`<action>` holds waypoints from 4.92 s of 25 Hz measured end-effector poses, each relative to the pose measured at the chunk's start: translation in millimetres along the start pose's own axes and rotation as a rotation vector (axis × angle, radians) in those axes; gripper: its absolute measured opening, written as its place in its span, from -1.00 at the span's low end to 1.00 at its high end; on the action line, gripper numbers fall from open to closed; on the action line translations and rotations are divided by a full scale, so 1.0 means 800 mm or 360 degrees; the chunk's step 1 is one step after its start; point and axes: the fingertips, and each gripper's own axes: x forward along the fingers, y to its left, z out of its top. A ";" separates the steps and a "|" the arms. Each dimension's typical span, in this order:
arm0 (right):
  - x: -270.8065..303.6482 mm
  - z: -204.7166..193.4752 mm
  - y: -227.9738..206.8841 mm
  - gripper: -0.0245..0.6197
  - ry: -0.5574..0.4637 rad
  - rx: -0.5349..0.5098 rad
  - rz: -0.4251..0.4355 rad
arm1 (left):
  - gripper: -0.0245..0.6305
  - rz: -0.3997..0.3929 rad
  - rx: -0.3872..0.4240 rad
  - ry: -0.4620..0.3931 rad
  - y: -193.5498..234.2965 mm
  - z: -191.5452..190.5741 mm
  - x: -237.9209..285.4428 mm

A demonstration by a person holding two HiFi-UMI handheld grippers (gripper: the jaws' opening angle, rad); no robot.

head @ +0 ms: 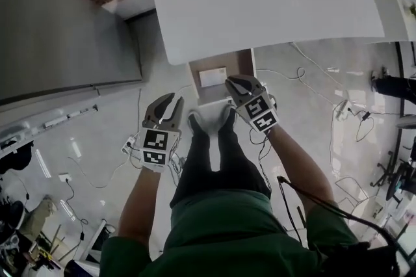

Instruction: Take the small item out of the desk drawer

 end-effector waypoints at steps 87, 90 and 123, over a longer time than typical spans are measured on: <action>0.136 -0.100 -0.014 -0.83 0.0496 -0.0975 0.0256 | -0.68 0.0061 -0.0251 0.0150 0.002 -0.084 0.047; 0.112 -0.074 -0.009 -0.83 0.0471 -0.0963 0.0261 | -0.68 0.0081 -0.0221 0.0123 0.007 -0.062 0.035; 0.070 0.114 -0.124 -0.83 0.0104 0.0966 0.0409 | -0.68 0.0293 -0.0267 0.0012 0.050 0.042 -0.058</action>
